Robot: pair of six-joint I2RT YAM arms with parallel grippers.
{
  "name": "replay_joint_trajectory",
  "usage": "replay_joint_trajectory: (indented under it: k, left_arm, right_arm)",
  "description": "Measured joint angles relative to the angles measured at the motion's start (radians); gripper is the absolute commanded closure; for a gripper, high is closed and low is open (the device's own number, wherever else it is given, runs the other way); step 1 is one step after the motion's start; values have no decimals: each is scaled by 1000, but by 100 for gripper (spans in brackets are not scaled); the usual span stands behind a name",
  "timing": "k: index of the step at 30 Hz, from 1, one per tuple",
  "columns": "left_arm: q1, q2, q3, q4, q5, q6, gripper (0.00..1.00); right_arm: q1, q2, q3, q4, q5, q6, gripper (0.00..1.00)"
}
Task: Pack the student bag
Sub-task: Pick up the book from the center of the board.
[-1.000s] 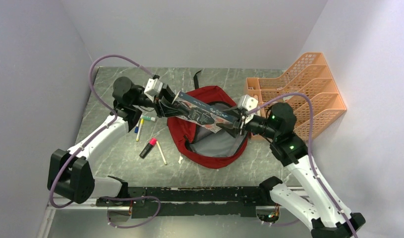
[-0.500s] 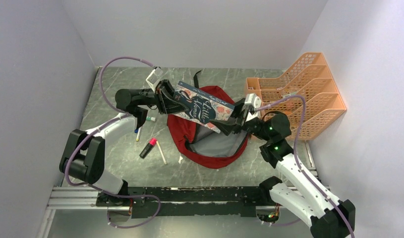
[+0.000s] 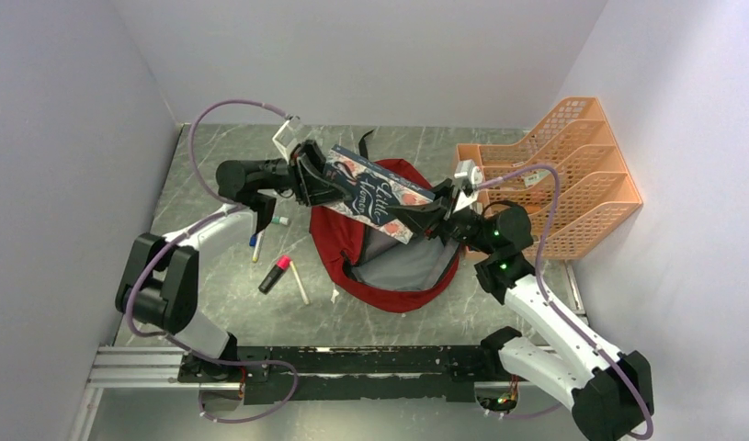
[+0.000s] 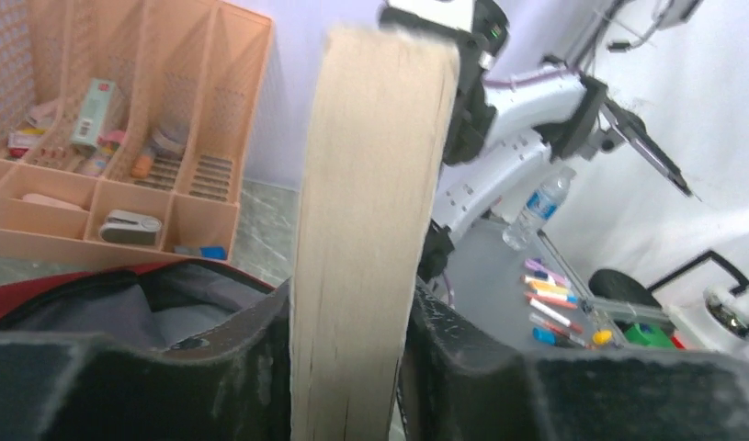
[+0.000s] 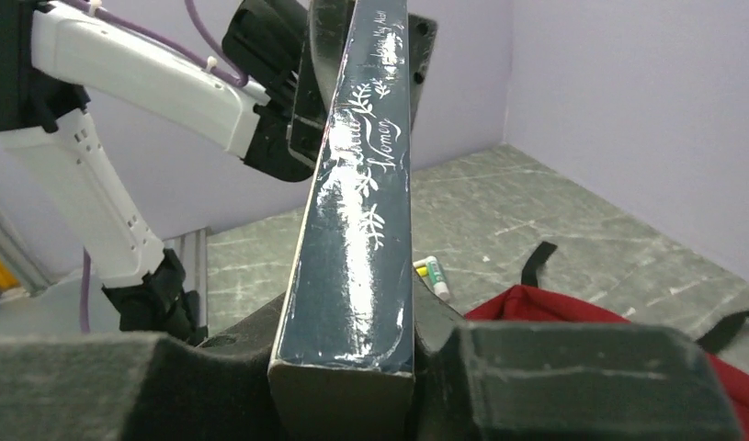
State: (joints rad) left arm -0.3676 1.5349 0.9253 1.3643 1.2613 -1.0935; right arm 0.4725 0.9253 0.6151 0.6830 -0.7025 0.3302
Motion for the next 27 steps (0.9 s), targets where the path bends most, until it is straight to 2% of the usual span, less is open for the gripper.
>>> replay_joint_trajectory:
  k: [1, 2, 7, 11, 14, 18, 23, 27]
  left_arm:
    - [1, 21, 21, 1, -10, -19, 8]
    - [0, 45, 48, 3, -26, -36, 2]
    - [8, 117, 93, 4, -97, -76, 2]
    - [13, 95, 71, -61, -163, 50, 2]
    - [7, -13, 78, -355, -278, 306, 2]
    - [-37, -94, 227, -801, -477, 642, 2]
    - [-140, -72, 405, -1233, -745, 944, 2]
    - [-314, -50, 375, -1413, -959, 1114, 2]
  right_arm:
    - [1, -9, 0, -19, 29, 8, 100]
    - [2, -23, 0, -51, 68, 16, 100]
    - [11, -129, 11, -306, 400, 83, 100]
    - [21, -182, 100, -545, 653, 123, 100]
    - [10, -175, 191, -708, 877, 131, 100]
    - [3, -140, 264, -907, 1081, 140, 100]
    - [3, -31, 381, -1170, 1191, 165, 100]
    - [3, -33, 385, -1292, 1210, 198, 100]
